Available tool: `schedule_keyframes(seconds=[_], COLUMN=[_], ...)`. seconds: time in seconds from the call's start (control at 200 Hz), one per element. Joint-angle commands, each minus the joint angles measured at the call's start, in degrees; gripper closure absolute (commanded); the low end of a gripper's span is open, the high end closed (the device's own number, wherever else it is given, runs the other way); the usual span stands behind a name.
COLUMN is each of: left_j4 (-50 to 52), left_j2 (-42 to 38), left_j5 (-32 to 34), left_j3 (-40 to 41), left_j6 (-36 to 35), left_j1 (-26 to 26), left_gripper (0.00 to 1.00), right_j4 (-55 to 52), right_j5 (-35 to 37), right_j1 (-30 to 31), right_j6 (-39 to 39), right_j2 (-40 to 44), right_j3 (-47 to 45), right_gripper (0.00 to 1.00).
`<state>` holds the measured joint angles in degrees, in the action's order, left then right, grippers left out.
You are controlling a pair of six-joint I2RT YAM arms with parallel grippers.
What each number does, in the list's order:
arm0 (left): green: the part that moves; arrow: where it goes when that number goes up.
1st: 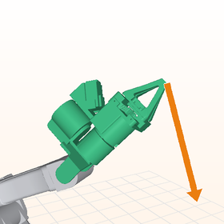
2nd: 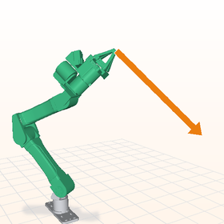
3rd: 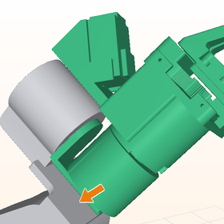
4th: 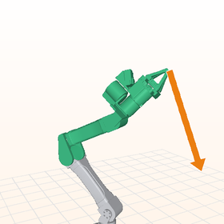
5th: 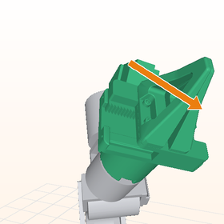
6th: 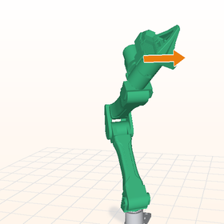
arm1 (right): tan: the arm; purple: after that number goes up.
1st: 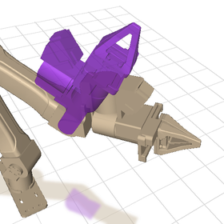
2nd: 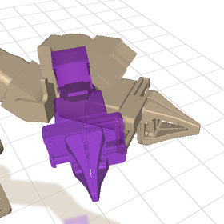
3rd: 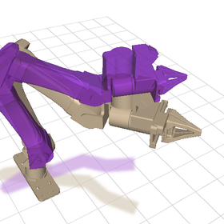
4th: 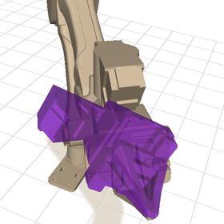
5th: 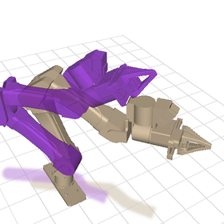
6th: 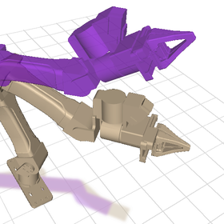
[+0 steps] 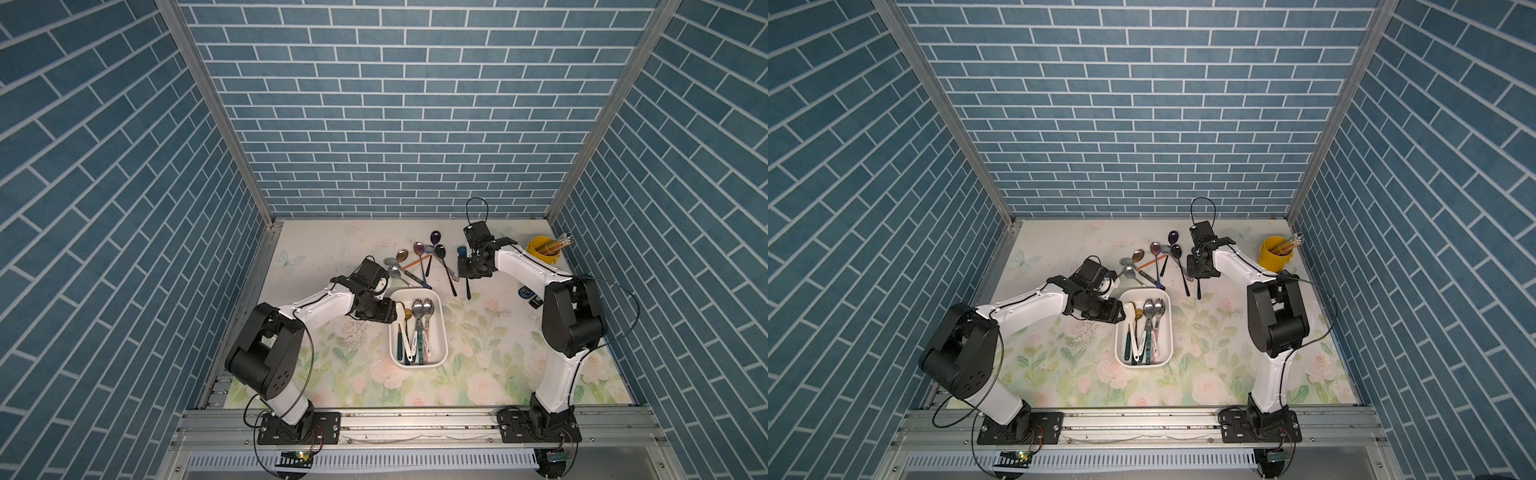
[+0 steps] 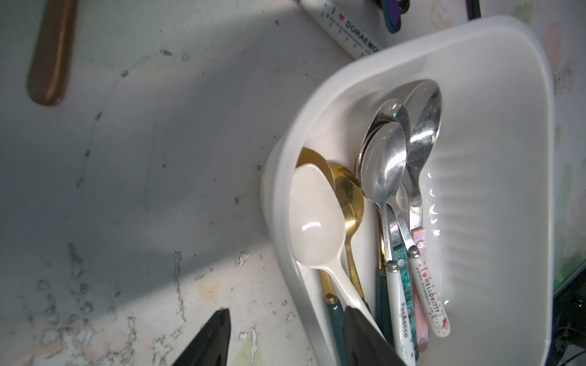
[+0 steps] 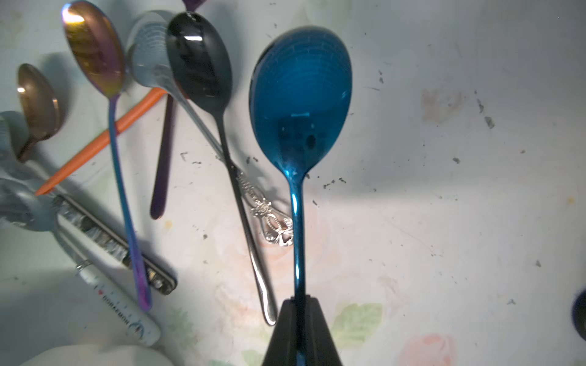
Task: Put the spoon into the storage box
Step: Pick up the spoon from the center of the board, then place the spoon in the storage box.
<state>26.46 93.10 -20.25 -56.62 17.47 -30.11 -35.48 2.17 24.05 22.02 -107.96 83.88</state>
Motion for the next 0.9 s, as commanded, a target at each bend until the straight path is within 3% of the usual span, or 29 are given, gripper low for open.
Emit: schedule_keyframes(seconds=[0.0,0.55,0.895], left_j4=[-2.1,-6.5,-6.2], left_j2=[-1.9,-4.8,-5.6], left_j5=[-1.9,0.1,2.0], left_j3=[1.7,6.6,7.0], left_j6=[1.9,6.3,7.2], left_j1=[-0.6,-2.4,-2.4], left_gripper=[0.38,0.39,0.39], right_j4=[-4.2,-3.7,-1.0], right_j5=[-0.8,-5.1,-6.1], right_j1=[3.1,22.0,25.6], right_j6=[0.1,15.9,17.9], right_j2=[3.9,13.7,13.2], right_j3=[1.2,-8.4,-16.4], right_gripper=[0.98,0.98,0.98])
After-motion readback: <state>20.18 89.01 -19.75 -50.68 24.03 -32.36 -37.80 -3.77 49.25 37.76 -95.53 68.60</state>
